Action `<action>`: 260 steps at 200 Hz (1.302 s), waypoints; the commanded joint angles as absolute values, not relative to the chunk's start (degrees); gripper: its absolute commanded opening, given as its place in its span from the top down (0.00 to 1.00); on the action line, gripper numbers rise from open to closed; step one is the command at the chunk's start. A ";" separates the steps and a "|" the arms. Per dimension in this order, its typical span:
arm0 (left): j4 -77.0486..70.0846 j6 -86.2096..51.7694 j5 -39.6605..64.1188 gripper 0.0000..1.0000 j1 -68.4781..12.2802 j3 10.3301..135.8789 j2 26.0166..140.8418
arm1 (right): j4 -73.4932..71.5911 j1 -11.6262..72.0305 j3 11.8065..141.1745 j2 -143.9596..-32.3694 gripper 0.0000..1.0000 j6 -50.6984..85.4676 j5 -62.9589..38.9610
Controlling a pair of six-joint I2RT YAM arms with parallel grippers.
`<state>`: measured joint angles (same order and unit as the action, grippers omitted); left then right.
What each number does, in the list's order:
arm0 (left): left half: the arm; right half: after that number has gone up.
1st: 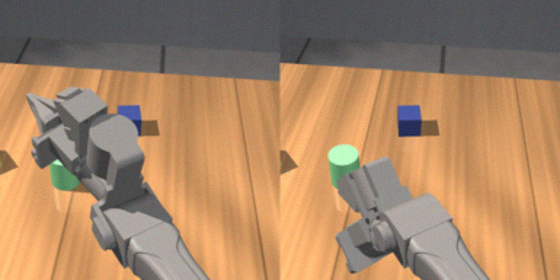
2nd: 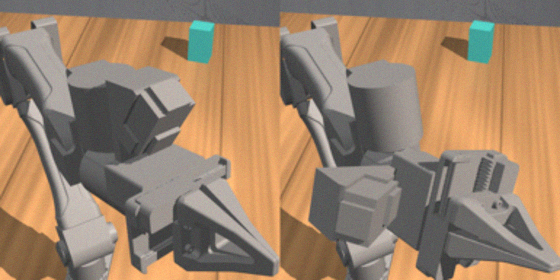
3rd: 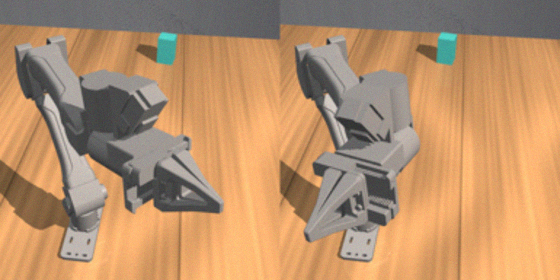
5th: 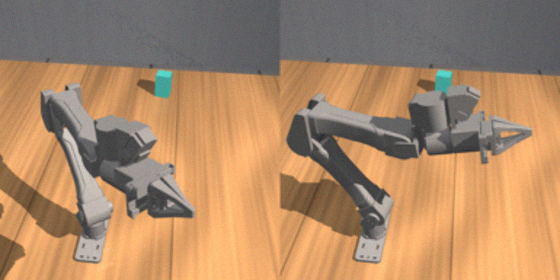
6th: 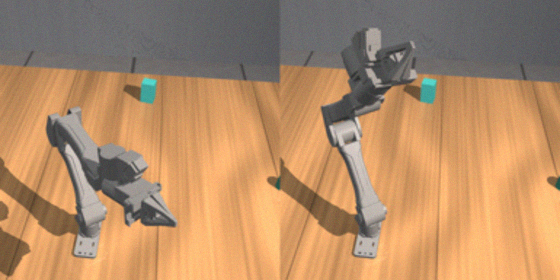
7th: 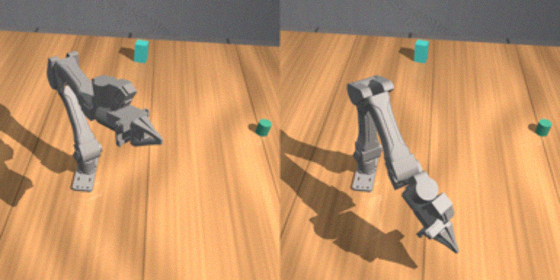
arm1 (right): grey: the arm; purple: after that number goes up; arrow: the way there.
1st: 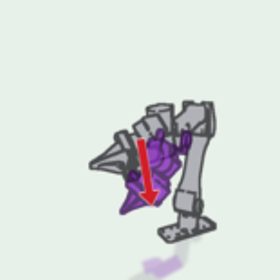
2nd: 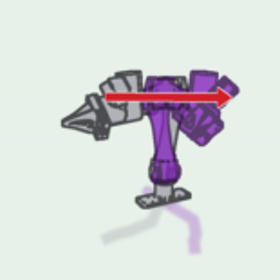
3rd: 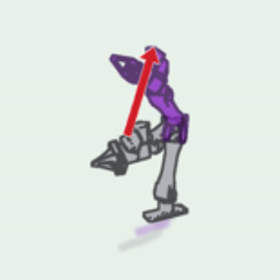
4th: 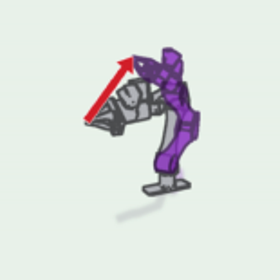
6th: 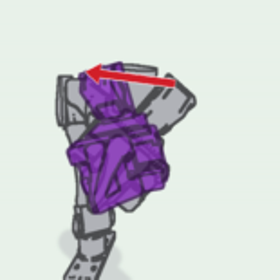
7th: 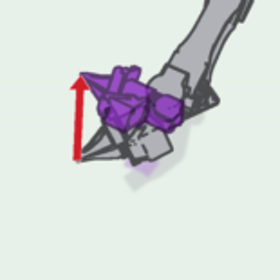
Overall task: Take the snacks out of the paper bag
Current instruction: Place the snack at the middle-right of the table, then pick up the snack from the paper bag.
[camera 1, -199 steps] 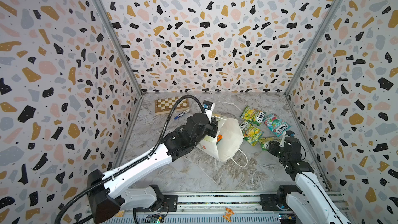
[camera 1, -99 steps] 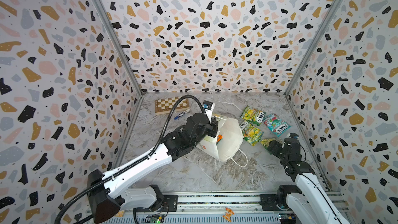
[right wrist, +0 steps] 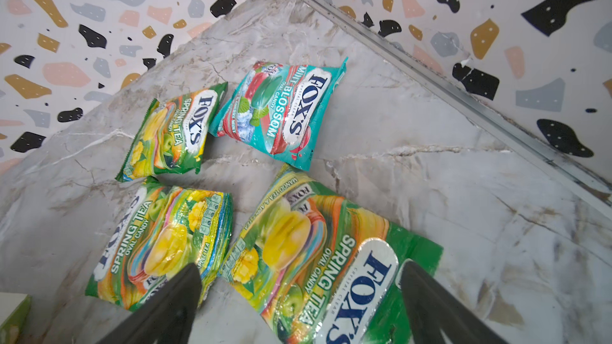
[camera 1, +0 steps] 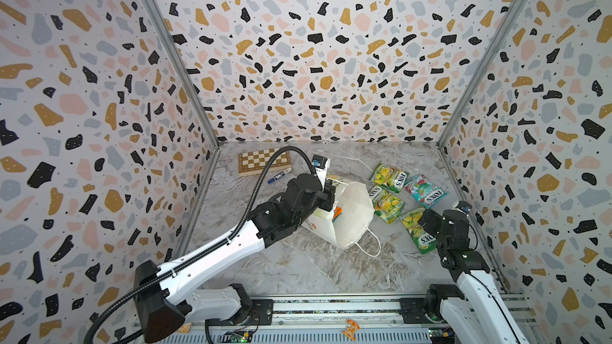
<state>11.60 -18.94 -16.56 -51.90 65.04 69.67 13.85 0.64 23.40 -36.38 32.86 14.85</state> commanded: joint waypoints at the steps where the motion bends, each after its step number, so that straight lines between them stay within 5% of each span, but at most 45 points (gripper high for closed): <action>1: 9.60 -17.96 -16.62 1.00 -52.20 66.10 68.55 | 11.38 0.96 25.82 -34.28 0.04 30.26 13.63; 31: 9.16 -17.86 -16.04 1.00 -52.14 65.87 68.41 | 8.08 1.39 26.54 -32.95 0.04 27.32 6.81; 106: 7.39 -17.75 -15.13 1.00 -52.20 65.01 66.98 | -5.02 7.53 28.20 -38.56 0.10 21.81 -32.82; 260: 6.68 -17.80 -13.89 1.00 -52.15 64.54 66.01 | -6.06 40.05 35.77 -60.09 0.25 10.11 -29.26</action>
<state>10.26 -18.63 -13.96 -51.92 64.95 67.42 -5.23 38.22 33.21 -57.67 12.05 -32.18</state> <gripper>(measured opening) 0.047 0.752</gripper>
